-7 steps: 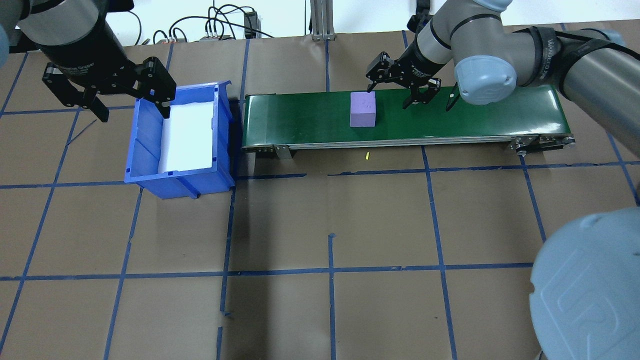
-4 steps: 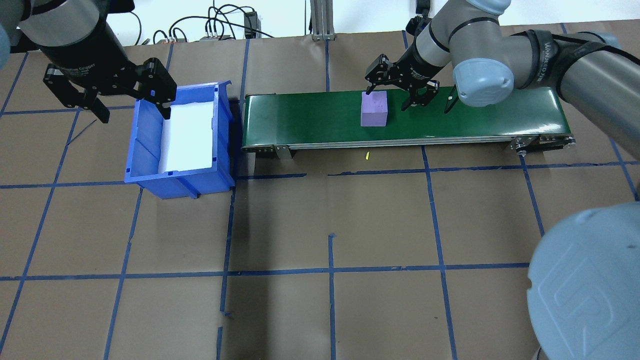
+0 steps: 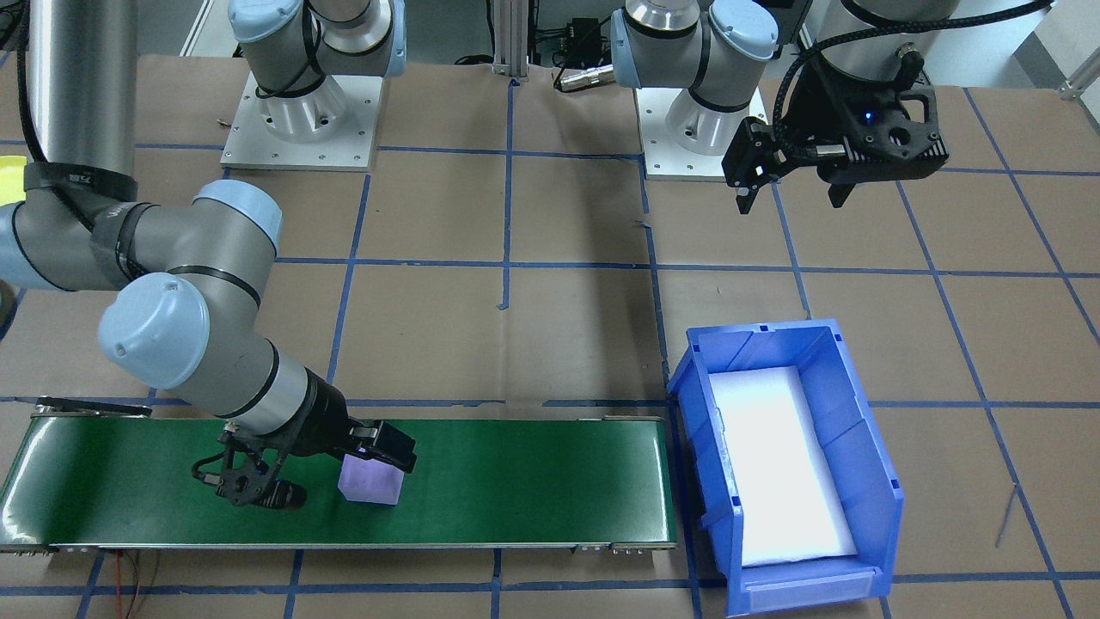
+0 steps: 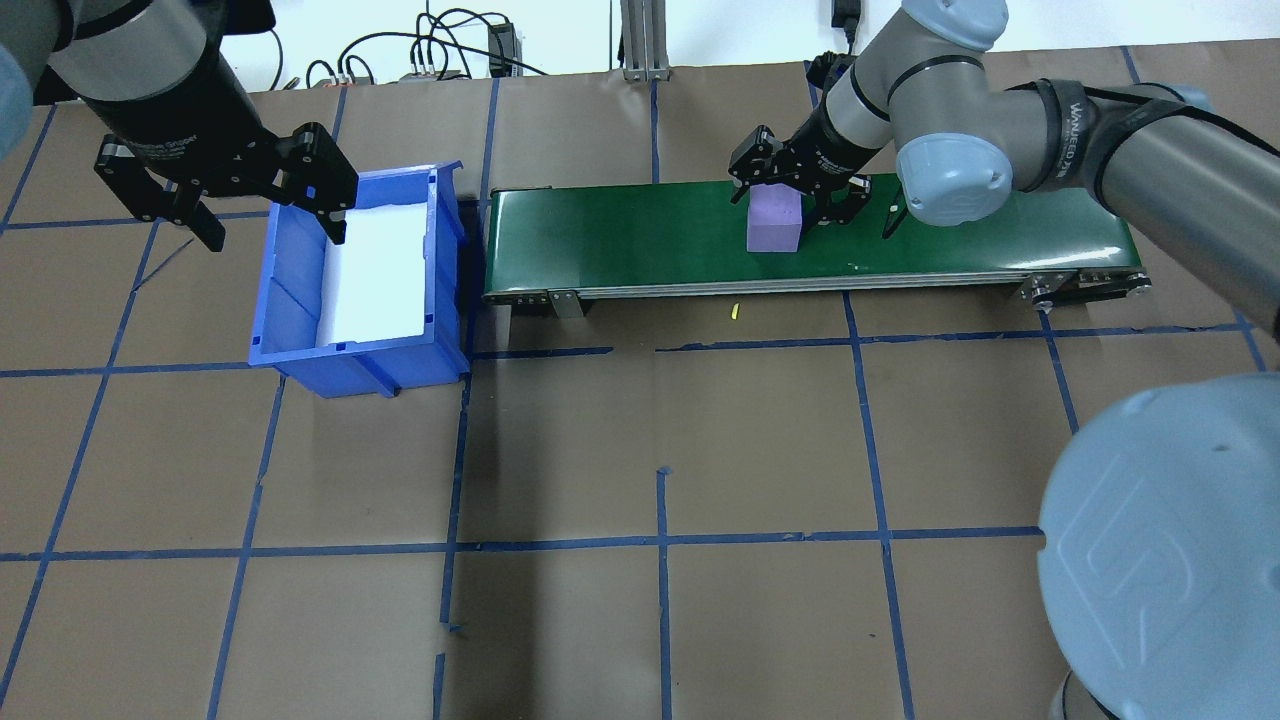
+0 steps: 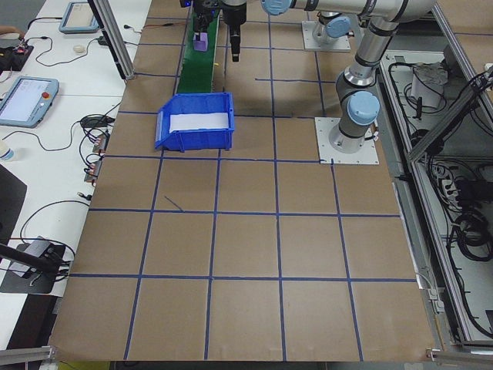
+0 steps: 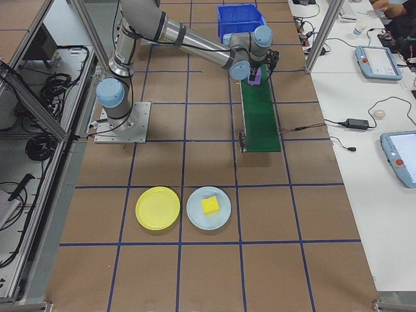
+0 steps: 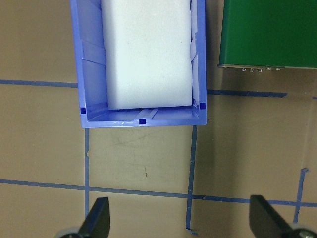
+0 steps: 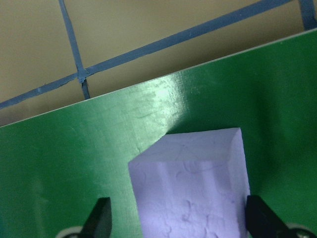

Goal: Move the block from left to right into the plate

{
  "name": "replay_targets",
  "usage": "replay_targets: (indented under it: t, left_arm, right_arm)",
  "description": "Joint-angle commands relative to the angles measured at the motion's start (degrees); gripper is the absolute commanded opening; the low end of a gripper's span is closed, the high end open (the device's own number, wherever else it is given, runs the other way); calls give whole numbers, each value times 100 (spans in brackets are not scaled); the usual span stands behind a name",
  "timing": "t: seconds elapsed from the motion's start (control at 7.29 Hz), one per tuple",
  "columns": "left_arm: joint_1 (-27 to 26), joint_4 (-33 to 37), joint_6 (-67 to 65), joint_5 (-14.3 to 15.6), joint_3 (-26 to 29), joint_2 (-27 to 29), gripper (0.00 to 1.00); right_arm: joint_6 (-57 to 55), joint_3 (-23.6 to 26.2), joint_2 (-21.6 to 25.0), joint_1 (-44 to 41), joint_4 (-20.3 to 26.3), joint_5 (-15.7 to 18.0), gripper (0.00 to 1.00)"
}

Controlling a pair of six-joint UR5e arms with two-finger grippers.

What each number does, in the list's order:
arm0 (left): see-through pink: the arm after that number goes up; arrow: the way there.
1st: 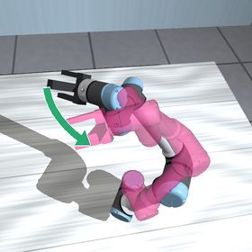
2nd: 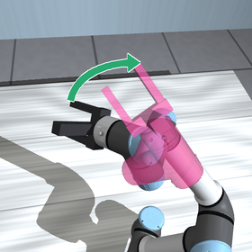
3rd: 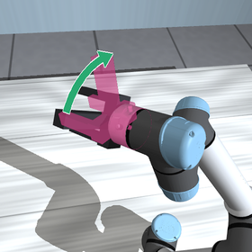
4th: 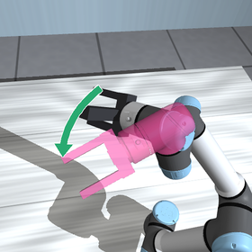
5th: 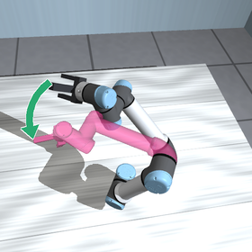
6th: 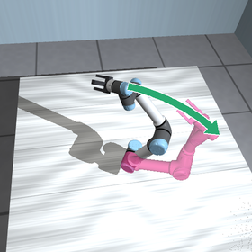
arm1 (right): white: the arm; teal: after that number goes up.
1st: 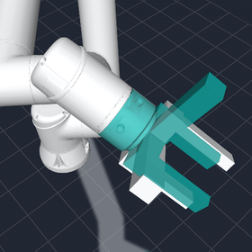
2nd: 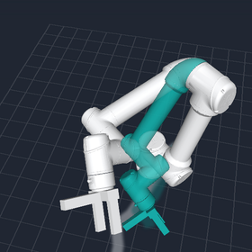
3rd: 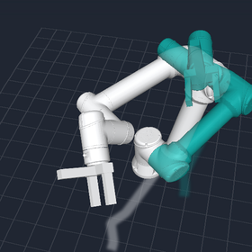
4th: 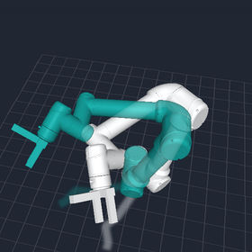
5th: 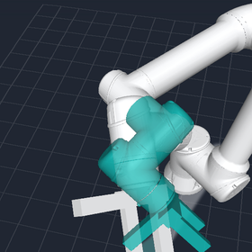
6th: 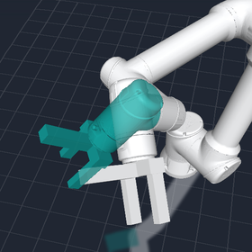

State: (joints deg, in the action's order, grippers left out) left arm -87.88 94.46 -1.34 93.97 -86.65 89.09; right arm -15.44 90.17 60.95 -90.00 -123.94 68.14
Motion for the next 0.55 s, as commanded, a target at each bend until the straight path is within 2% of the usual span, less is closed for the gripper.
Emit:
replay_targets:
  t: [0.0, 0.14, 0.41]
  left_arm:
    - [-1, -102, 54, 50, -2, 12, 100]
    - [-1, -103, 11, 16, -1, 21, 100]
    - [8, -225, 107, 16, -1, 21, 100]
  right_arm:
    - [783, 159, -145, 9, -254, 974, 39]
    - [1554, -33, -40, 52, -193, 1522, 34]
    - [2645, -87, 547, 201, 281, 2427, 34]
